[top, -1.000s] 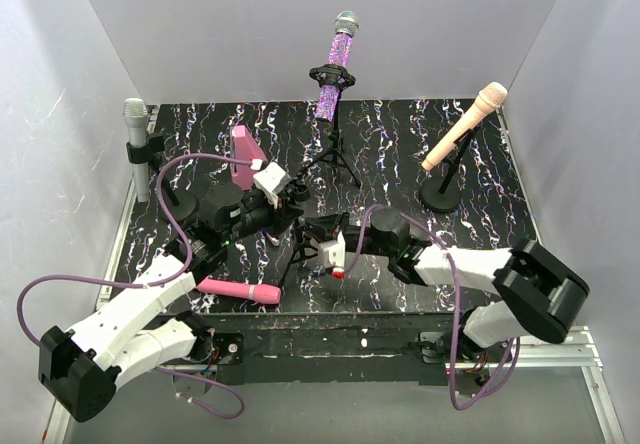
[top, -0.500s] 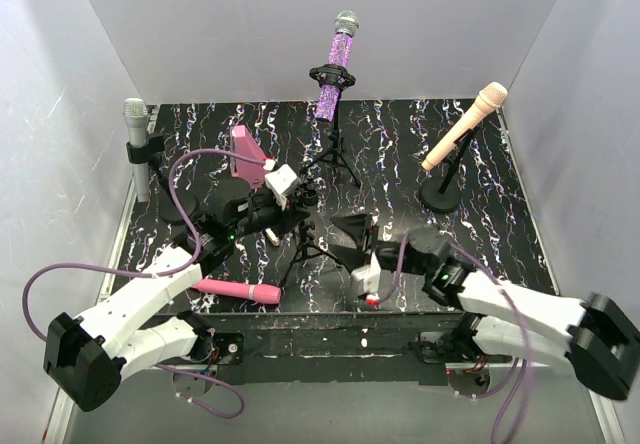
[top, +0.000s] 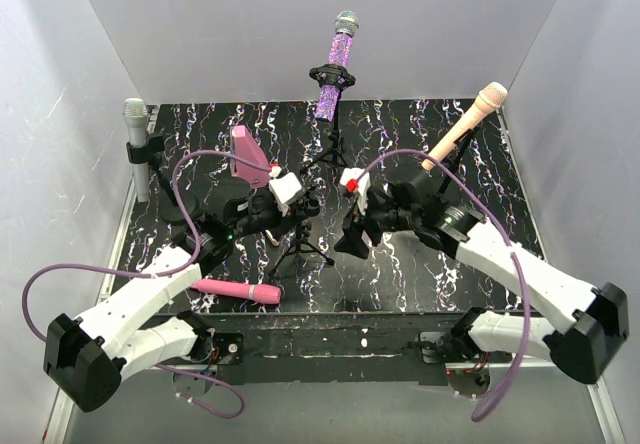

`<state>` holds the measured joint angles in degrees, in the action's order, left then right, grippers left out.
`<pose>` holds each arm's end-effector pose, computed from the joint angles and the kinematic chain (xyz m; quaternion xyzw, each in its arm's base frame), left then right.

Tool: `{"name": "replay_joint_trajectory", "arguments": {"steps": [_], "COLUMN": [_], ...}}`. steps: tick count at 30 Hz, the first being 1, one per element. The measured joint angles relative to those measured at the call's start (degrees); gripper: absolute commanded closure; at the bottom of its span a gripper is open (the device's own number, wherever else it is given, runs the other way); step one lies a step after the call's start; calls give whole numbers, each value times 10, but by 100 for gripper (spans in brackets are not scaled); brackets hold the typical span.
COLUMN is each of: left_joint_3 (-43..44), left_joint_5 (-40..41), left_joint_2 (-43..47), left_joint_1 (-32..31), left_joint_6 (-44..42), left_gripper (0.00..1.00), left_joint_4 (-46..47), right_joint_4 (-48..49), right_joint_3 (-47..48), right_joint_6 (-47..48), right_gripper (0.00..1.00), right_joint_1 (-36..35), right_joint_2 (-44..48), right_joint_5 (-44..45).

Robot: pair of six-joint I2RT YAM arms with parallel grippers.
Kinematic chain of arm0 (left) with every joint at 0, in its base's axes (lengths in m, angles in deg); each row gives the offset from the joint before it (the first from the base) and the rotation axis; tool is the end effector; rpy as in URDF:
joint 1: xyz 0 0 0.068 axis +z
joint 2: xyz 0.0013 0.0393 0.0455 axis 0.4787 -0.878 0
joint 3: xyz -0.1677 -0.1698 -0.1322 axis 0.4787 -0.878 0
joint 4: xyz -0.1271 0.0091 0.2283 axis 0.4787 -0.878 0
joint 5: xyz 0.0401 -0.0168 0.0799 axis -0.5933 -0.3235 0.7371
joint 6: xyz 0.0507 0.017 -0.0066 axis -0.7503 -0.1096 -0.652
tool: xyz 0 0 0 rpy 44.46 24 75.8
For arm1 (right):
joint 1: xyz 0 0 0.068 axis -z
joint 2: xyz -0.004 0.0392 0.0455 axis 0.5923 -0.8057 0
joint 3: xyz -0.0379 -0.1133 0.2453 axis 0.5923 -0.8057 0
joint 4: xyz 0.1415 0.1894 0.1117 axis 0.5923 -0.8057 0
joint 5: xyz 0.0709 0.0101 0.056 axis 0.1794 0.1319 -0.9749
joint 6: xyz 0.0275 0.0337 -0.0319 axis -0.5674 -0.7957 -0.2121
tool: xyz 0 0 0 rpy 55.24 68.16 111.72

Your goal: Remove the microphone from the stand

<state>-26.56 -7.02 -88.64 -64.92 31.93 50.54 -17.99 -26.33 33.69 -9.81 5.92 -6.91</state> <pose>0.1803 -0.1493 0.2984 0.4320 0.6984 -0.2716 0.5018 0.1587 0.1866 0.3274 -0.4980 0.6692 0.3277 0.4436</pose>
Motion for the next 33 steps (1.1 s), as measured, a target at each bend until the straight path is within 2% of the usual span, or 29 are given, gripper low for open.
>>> {"name": "replay_joint_trajectory", "arguments": {"steps": [8,13,19,33], "left_joint_3": [-58,-60,-60,-70], "left_joint_5": [-1,-2,-37,-73], "left_joint_2": [64,63,59,68], "left_joint_1": [2,17,54,68], "left_joint_6": [4,23,32,33], "left_gripper": [100,100,100,100], "left_joint_4": [28,28,26,26], "right_joint_4": [-106,-131,-123,-93], "right_joint_3": [132,228,224,230], "right_joint_6": [-85,-117,-134,-141], "right_gripper": [18,25,30,32], "right_joint_1": [42,66,75,66], "right_joint_2": [-149,-231,-275,-358], "right_joint_5": [-52,-129,-191,-229]}}
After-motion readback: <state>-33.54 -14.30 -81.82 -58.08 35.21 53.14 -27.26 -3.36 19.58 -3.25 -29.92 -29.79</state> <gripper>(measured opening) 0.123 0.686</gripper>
